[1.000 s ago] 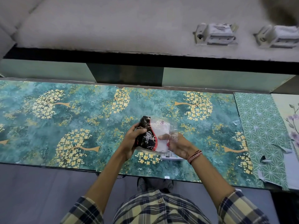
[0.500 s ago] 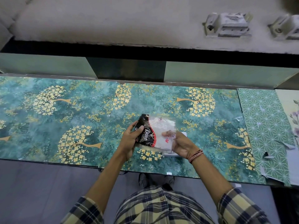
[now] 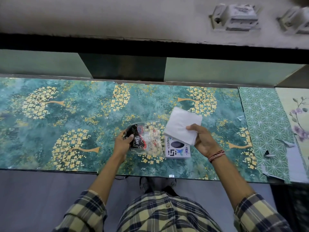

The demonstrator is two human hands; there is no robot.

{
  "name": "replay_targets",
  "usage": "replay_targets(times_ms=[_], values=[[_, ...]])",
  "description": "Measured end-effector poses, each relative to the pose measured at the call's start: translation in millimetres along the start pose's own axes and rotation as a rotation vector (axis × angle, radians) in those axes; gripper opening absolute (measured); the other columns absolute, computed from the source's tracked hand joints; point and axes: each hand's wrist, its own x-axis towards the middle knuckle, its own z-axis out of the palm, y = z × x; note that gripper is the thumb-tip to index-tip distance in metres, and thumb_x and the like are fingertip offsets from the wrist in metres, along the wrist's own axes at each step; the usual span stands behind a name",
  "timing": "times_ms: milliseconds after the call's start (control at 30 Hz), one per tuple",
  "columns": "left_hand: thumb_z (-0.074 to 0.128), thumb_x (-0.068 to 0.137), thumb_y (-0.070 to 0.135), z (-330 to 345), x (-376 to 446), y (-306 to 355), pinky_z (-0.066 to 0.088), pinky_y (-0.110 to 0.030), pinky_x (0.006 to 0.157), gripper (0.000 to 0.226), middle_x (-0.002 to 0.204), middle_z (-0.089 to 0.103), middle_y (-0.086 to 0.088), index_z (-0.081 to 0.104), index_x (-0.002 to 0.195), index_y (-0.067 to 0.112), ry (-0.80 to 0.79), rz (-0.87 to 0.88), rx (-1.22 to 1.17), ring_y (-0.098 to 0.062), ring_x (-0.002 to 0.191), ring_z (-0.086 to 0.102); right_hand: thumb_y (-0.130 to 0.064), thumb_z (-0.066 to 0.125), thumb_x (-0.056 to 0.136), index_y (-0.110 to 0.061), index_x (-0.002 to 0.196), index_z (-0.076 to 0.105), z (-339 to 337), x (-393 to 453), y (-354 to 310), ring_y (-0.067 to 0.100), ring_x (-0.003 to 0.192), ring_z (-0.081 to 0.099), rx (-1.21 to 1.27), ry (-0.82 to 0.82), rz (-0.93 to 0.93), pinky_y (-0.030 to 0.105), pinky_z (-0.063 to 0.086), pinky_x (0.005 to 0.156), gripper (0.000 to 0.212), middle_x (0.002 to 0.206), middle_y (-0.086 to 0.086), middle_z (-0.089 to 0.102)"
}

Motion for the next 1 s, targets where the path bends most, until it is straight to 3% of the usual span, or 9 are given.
replay_targets(times_ms=[67,167,300,367,467,567,667,833,1000], values=[[0.064,0.098,0.006,3.1,4.7,-5.6,0.06,-0.026,0.063,0.057,0.128,0.062,-0.009,0.043,0.15,0.011,-0.034,-0.045,0.058,-0.023,0.091,0.068,0.002,0.069,0.083,0.003,0.126,0.063,15.8,1.4,11.7,0.041,0.109,0.07,-0.053,-0.028,0.041,0.067,0.057,0.084,0.044,0.128,0.021,0.069],[0.069,0.094,0.005,3.4,15.4,-13.3,0.06,-0.033,0.052,0.055,0.117,0.07,-0.016,0.048,0.145,0.005,-0.114,-0.099,0.17,-0.023,0.078,0.074,0.003,0.067,0.084,0.001,0.118,0.067,41.7,8.2,33.6,0.034,0.094,0.073,-0.137,-0.023,0.081,0.046,0.064,0.071,0.034,0.118,0.02,0.072],[0.072,0.093,0.025,-6.0,25.0,-9.0,0.051,-0.047,0.1,0.067,0.142,0.057,-0.013,0.041,0.151,0.012,-0.058,-0.088,0.257,-0.032,0.126,0.058,0.005,0.068,0.083,0.001,0.115,0.068,69.6,21.9,59.5,0.036,0.095,0.071,-0.182,-0.028,0.162,0.044,0.065,0.068,0.032,0.113,0.02,0.074],[0.067,0.096,0.031,-13.4,27.5,-5.8,0.044,-0.051,0.111,0.06,0.147,0.053,-0.013,0.045,0.149,0.011,-0.02,-0.066,0.232,-0.032,0.133,0.052,0.006,0.069,0.082,0.0,0.109,0.07,78.6,30.1,69.6,0.038,0.095,0.072,-0.201,-0.032,0.189,0.047,0.065,0.071,0.027,0.112,0.021,0.074],[0.062,0.1,0.029,-21.7,24.4,-0.6,0.047,-0.049,0.109,0.044,0.139,0.059,-0.011,0.057,0.139,0.009,0.048,-0.039,0.207,-0.029,0.127,0.056,0.005,0.071,0.08,0.0,0.109,0.07,90.2,42.1,82.7,0.042,0.104,0.071,-0.232,-0.036,0.223,0.062,0.057,0.091,0.03,0.121,0.025,0.072],[0.061,0.1,0.026,-25.3,18.7,-0.3,0.05,-0.048,0.104,0.034,0.129,0.067,-0.011,0.065,0.128,0.008,0.104,0.023,0.21,-0.027,0.119,0.061,0.004,0.072,0.081,-0.001,0.112,0.07,100.4,50.5,94.7,0.043,0.105,0.069,-0.282,-0.043,0.27,0.064,0.054,0.095,0.032,0.117,0.022,0.073],[0.065,0.096,0.018,-23.7,12.0,-1.9,0.055,-0.046,0.096,0.024,0.114,0.072,-0.01,0.07,0.118,0.008,0.142,0.133,0.298,-0.028,0.109,0.066,0.005,0.076,0.079,0.007,0.113,0.071,103.5,62.2,108.0,0.044,0.104,0.07,-0.351,-0.01,0.287,0.063,0.056,0.092,0.034,0.116,0.022,0.074],[0.067,0.091,0.003,-8.5,4.3,-4.2,0.056,-0.033,0.086,0.023,0.107,0.073,-0.01,0.075,0.112,0.005,0.069,0.295,0.536,-0.02,0.095,0.067,-0.012,0.091,0.058,0.004,0.119,0.061,81.4,98.4,139.0,0.038,0.097,0.073,-0.535,0.127,0.228,0.053,0.064,0.077,0.07,0.115,0.02,0.073],[0.067,0.085,-0.002,9.3,8.8,-14.0,0.047,-0.028,0.082,0.034,0.118,0.065,-0.015,0.074,0.118,0.003,-0.133,0.336,0.864,-0.026,0.097,0.062,-0.029,0.085,0.072,-0.003,0.102,0.064,90.5,83.6,131.3,0.03,0.09,0.072,-0.757,0.22,0.141,0.041,0.063,0.068,0.045,0.101,0.012,0.073]])
